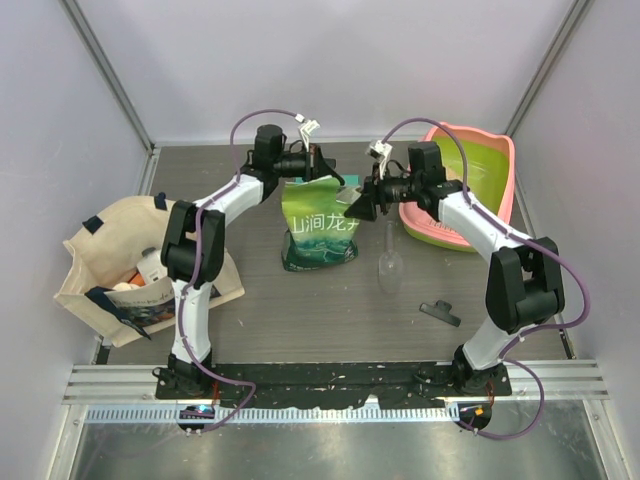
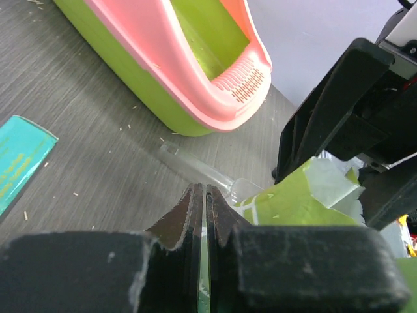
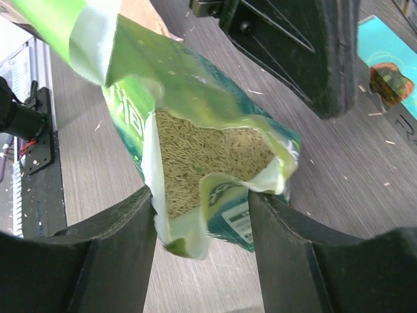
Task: Fill the litter box with clean litter
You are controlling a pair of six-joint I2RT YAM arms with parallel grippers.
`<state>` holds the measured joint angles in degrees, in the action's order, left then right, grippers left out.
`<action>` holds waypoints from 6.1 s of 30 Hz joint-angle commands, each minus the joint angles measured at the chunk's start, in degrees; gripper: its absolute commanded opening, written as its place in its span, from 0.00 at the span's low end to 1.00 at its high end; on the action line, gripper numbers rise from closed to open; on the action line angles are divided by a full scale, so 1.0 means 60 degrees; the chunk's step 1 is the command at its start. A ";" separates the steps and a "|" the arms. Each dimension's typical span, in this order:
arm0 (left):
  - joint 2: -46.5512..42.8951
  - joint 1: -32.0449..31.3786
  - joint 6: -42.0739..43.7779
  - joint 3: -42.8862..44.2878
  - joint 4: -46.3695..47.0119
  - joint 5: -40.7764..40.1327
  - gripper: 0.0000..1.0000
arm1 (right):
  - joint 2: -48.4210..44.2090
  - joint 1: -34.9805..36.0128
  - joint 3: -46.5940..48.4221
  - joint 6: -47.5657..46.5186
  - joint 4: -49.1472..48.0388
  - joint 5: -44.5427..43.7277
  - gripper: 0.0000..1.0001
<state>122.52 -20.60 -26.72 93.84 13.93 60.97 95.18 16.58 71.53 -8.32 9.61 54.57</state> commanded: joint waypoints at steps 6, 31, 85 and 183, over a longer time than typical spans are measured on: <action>-0.0688 0.0064 0.1478 0.0385 -0.1296 -0.0406 0.09 | -0.0789 -0.1018 0.0340 -0.0678 0.0580 0.0074 0.67; -0.0234 0.0284 0.4409 0.2728 -0.6584 -0.1329 0.09 | -0.0028 -0.1269 0.0047 -0.3168 -0.0795 0.3503 0.80; -0.0395 0.0386 0.5274 0.2846 -0.7772 -0.1797 0.08 | 0.3122 -0.0537 -0.1491 1.1273 -1.7568 0.3254 0.57; -0.4629 0.0694 -0.1947 -0.4858 -0.1972 -0.0508 0.06 | 0.1887 -0.0756 -0.1375 1.3916 -1.1978 0.3180 0.01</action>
<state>93.65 -17.34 -30.87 68.01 -3.57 55.99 104.20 12.95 59.57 49.89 -37.93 68.64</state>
